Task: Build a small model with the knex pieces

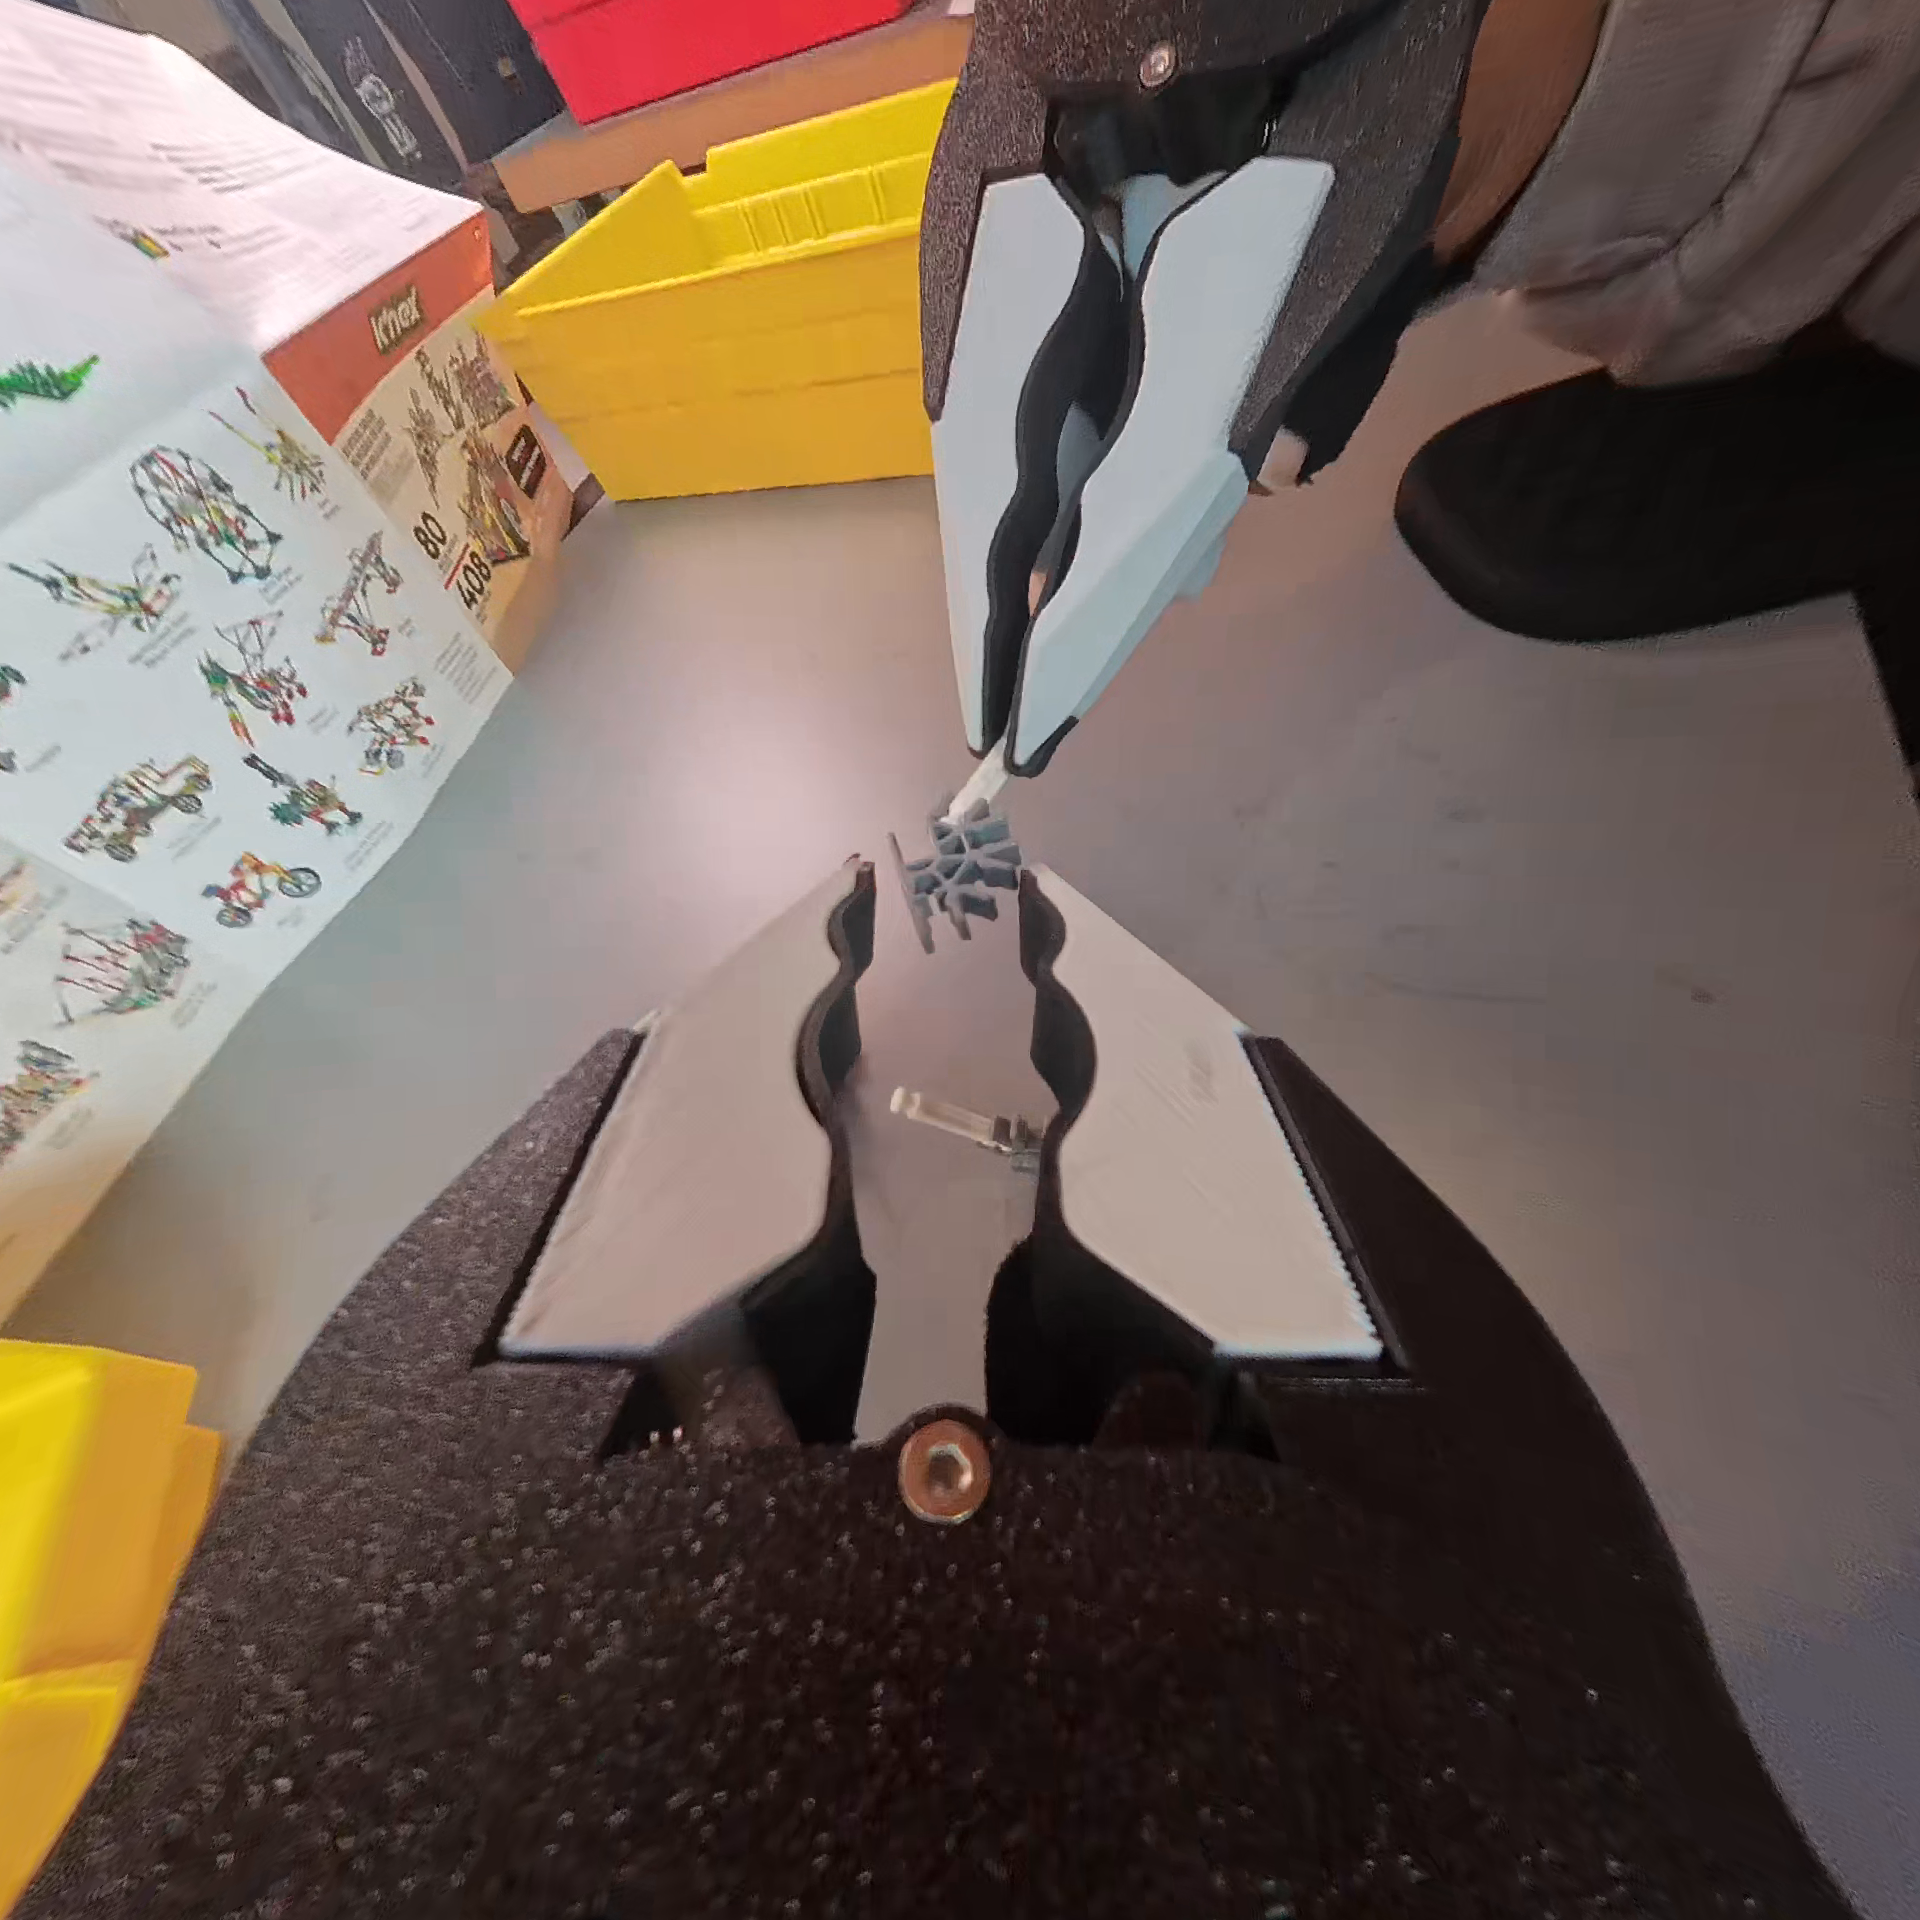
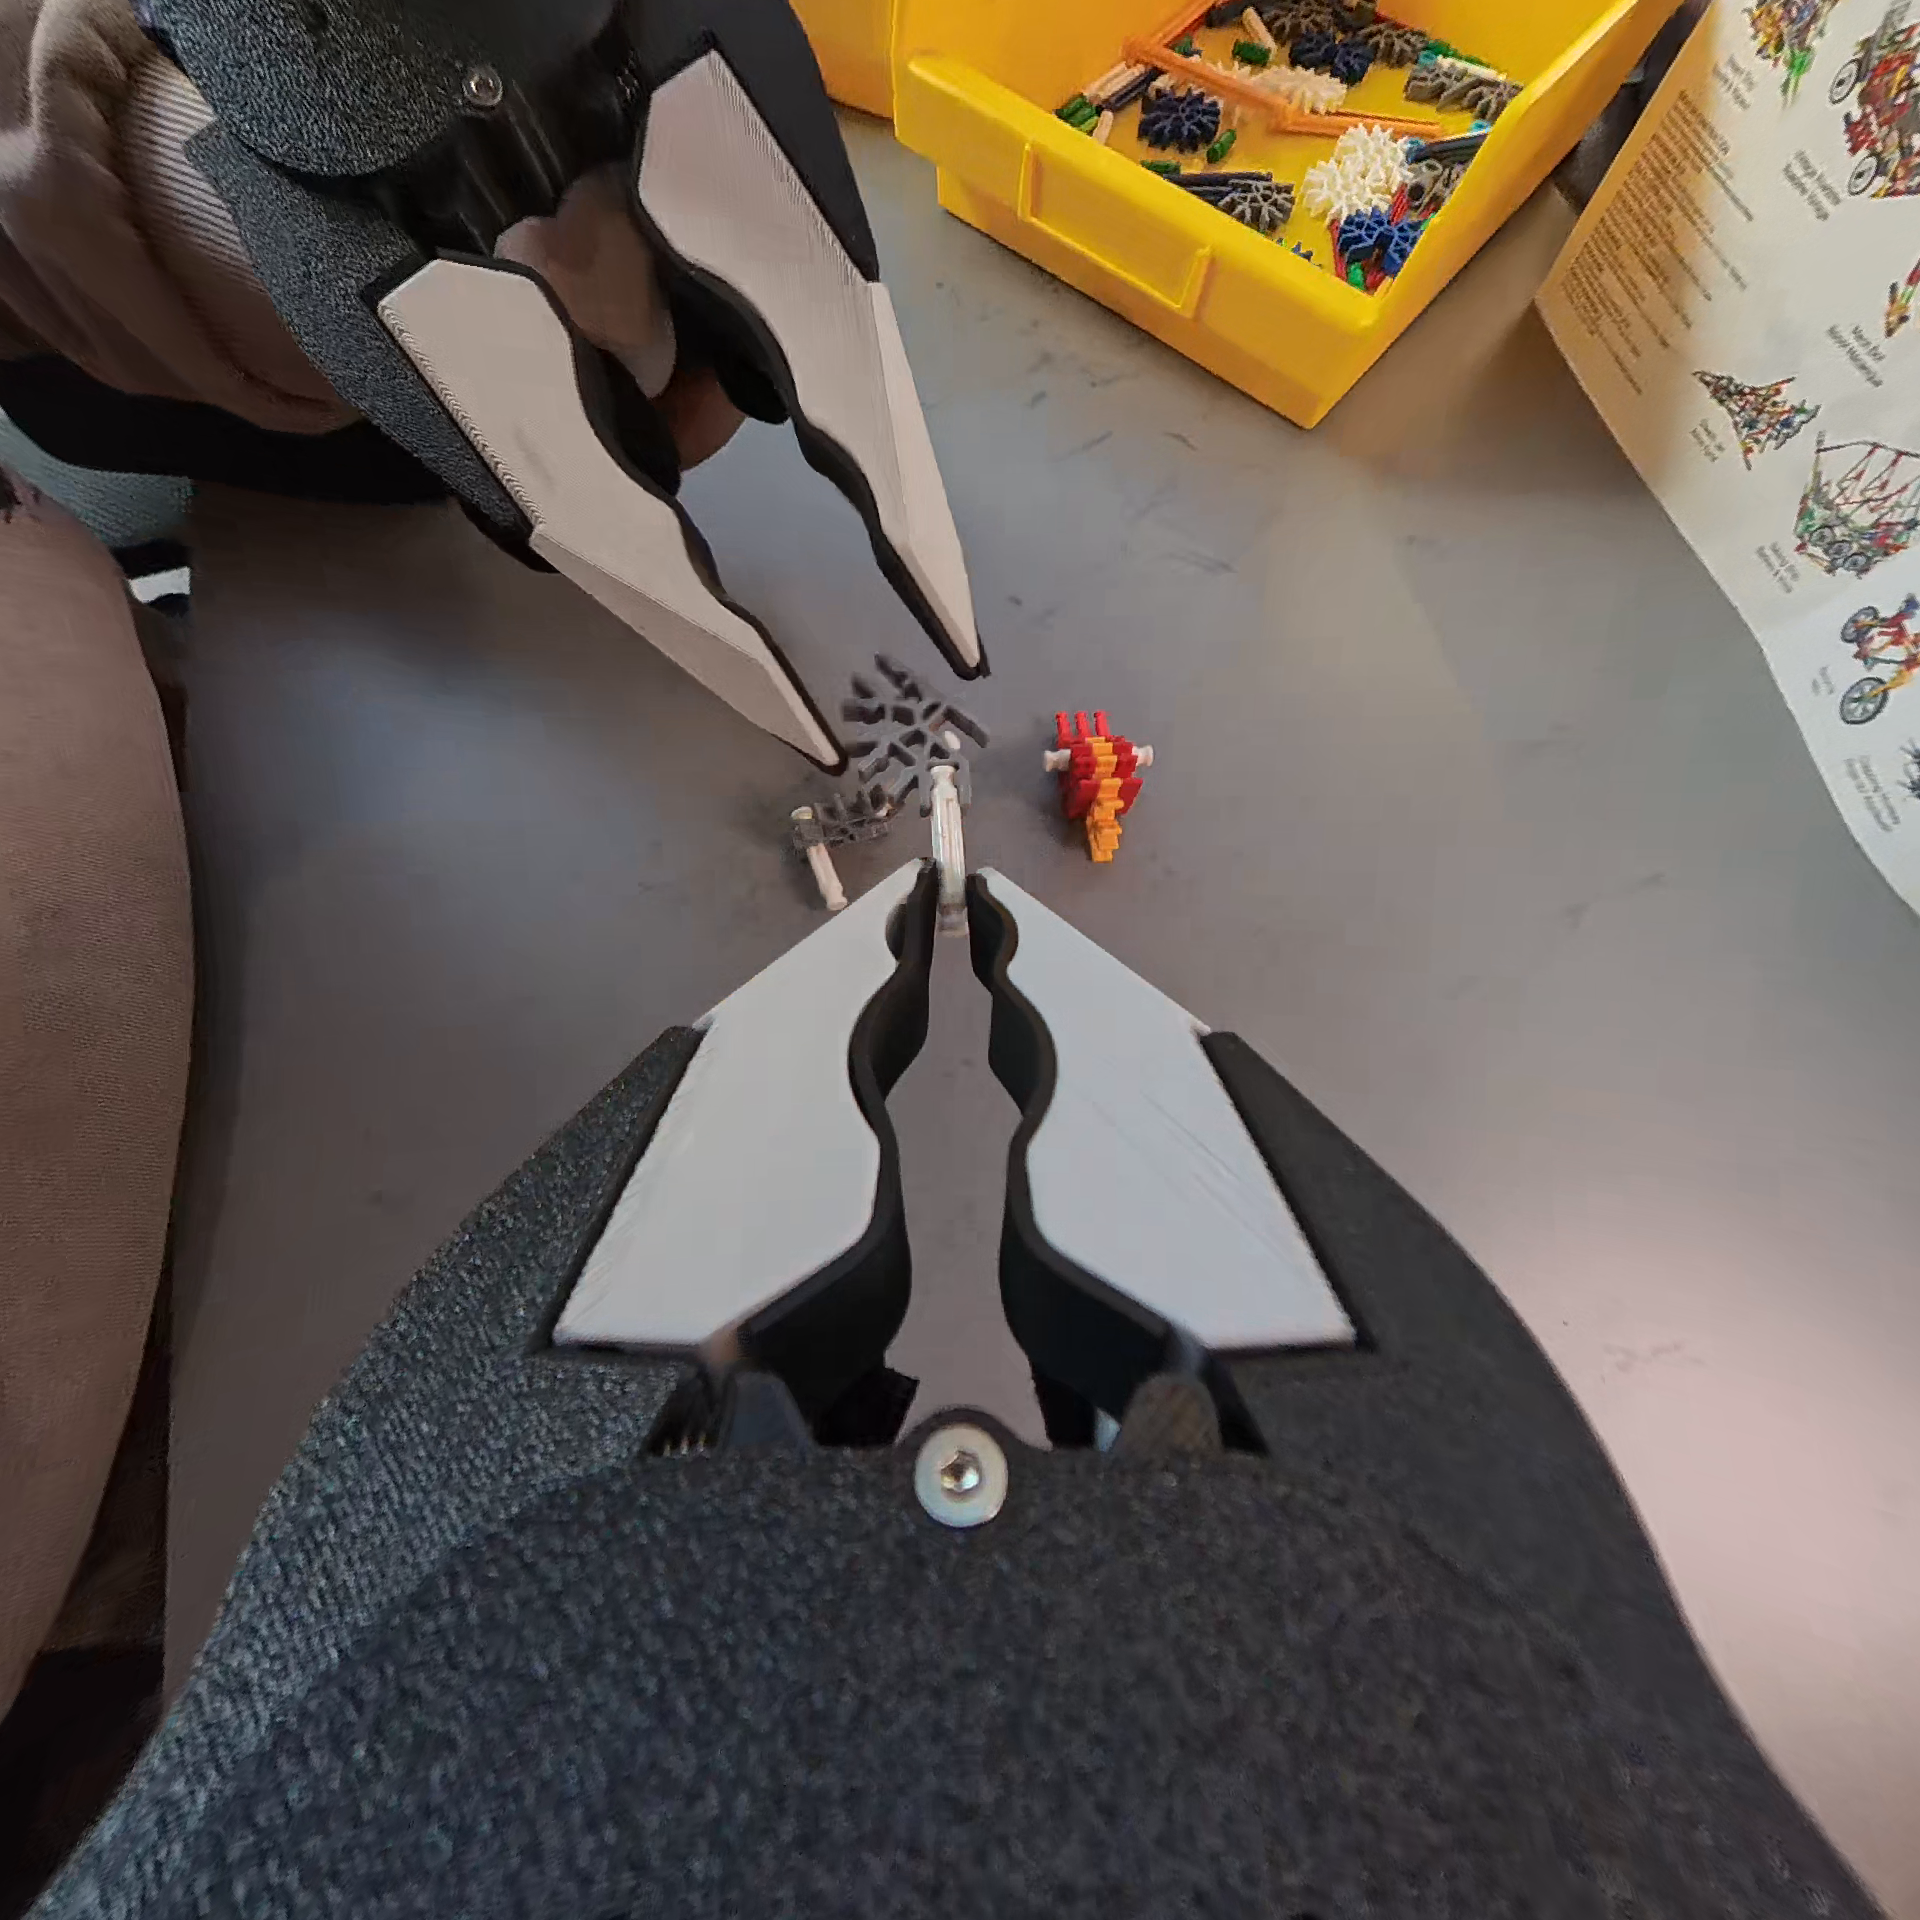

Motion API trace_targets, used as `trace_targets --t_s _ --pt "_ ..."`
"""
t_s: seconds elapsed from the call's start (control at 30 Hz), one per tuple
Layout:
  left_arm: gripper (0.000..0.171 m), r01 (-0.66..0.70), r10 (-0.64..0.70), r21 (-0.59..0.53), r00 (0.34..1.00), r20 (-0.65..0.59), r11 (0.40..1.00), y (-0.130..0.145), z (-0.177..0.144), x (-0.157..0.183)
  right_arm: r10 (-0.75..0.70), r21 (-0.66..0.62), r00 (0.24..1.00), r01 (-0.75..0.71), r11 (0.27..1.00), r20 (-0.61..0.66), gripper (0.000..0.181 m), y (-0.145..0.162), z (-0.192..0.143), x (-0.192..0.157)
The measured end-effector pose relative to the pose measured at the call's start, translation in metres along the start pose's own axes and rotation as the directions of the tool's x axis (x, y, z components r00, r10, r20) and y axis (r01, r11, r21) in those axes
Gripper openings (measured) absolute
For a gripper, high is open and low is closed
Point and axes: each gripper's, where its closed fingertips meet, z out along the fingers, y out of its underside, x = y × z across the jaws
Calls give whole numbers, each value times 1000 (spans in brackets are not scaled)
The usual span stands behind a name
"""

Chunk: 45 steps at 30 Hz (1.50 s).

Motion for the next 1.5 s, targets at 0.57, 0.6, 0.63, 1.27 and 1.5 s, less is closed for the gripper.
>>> trace_targets --t_s 0.57,0.6,0.63,1.27,1.5 --pt "7 190 -189 2 980 -58 982 17 1 3 94 179 994 -102 979 53 0 -23 17 2" --pt "6 203 -203 -5 978 -58 979 20 1 1 91 213 995 -100 972 51 0 -27 17 5" --pt "6 221 -221 -11 974 -57 975 23 1 0 87 261 995 -95 961 42 1 -32 15 9" --pt "5 232 -255 172 959 124 957 2 -15 -35 451 429 865 -501 752 219 4 -42 31 25" --pt "8 196 -199 116 980 20 974 6 -5 -12 430 412 843 -535 738 324 2 -42 27 22"
